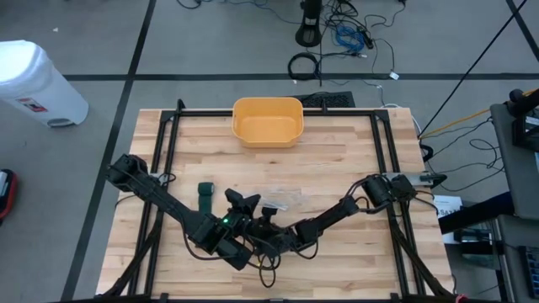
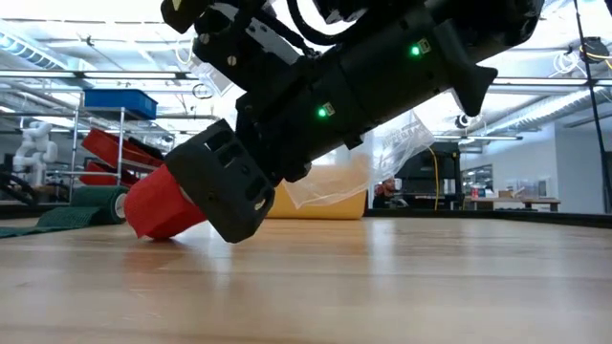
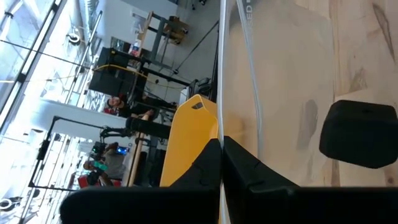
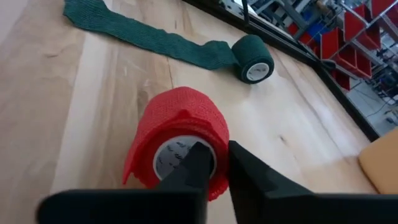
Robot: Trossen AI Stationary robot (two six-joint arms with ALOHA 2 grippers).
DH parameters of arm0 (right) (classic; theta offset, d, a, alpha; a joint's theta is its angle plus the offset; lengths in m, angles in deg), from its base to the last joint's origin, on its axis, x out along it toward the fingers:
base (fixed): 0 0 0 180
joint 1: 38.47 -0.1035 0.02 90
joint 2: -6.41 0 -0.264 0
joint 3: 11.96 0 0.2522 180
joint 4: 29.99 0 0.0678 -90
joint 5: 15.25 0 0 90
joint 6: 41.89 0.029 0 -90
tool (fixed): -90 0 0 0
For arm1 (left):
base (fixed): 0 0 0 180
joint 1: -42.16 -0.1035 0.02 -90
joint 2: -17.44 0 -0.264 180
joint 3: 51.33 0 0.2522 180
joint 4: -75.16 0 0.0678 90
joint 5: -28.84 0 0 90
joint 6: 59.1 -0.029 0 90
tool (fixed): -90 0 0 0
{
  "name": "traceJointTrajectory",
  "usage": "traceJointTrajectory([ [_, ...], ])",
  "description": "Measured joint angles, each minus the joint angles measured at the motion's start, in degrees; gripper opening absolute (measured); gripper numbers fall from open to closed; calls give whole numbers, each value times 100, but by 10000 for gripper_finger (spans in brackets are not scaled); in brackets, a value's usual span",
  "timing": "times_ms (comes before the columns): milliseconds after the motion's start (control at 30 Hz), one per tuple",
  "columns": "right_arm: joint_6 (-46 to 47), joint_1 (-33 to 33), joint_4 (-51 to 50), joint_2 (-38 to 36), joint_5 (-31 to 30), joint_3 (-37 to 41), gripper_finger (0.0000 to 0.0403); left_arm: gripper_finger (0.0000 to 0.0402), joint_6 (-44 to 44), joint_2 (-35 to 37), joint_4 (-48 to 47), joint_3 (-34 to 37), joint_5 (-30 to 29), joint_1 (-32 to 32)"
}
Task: Roll bandage
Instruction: Put the rolled red bandage into the transparent zip bag
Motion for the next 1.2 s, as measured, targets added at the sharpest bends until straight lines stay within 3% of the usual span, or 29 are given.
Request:
traceJointTrajectory([
  [100,-107,-62,8,0,-3,0,10,4,12,0,0,0,0,0],
  [333,115,-389,6,0,-179,0,9,4,140,0,-50,0,2,0],
  [600,140,-1023,-58,-136,-1675,0,5,4,146,0,-50,0,1,-11],
  [900,-810,-1742,-31,-729,-4213,-2,5,4,313,0,-52,0,151,-232],
  [1200,-1639,-1906,225,-1035,-4356,-4,5,4,143,0,-48,0,136,-352],
])
